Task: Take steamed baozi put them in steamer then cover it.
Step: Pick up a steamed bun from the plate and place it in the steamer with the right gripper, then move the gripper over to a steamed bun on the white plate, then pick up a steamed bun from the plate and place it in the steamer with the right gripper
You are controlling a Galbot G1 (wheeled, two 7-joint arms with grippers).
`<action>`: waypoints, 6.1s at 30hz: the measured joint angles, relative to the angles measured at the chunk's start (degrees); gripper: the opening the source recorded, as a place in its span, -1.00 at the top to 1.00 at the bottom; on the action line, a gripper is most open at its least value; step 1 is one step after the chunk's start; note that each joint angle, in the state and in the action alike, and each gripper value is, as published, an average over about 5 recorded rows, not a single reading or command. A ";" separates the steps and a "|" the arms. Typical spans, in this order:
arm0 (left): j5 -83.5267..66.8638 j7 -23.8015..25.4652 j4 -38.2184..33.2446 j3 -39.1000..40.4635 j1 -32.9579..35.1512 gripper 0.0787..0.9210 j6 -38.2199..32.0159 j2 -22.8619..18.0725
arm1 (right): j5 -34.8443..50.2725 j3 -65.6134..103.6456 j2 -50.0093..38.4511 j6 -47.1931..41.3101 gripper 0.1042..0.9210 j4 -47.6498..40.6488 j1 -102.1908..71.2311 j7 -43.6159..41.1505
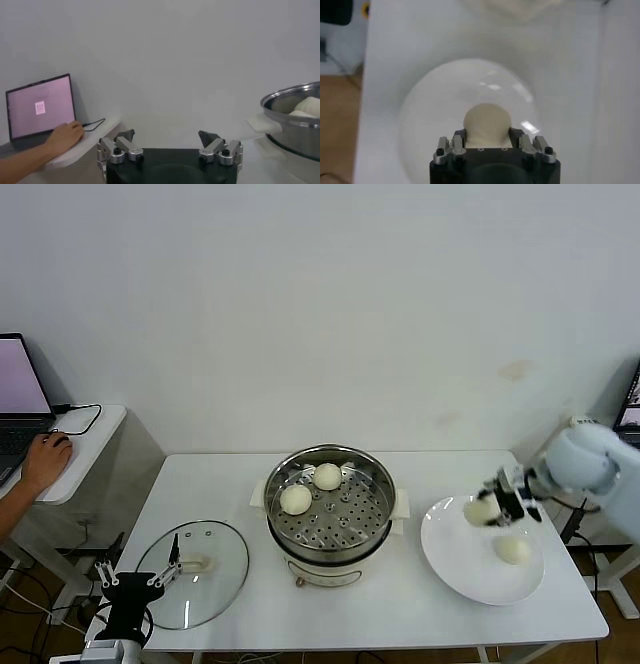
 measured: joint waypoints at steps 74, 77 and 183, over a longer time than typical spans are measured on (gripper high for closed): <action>-0.86 0.15 -0.02 -0.83 -0.82 -0.77 -0.36 0.18 | 6.12 -20.75 16.00 6.13 -0.76 3.91 23.01 2.48; -0.86 0.18 0.11 -0.40 -1.02 -0.77 -0.32 0.38 | 6.17 -19.19 10.63 3.45 -0.76 4.75 21.58 2.39; 0.64 0.04 0.91 0.95 -2.31 -0.77 0.03 -0.55 | 18.58 -11.20 10.44 -12.70 -0.22 -1.06 17.20 8.09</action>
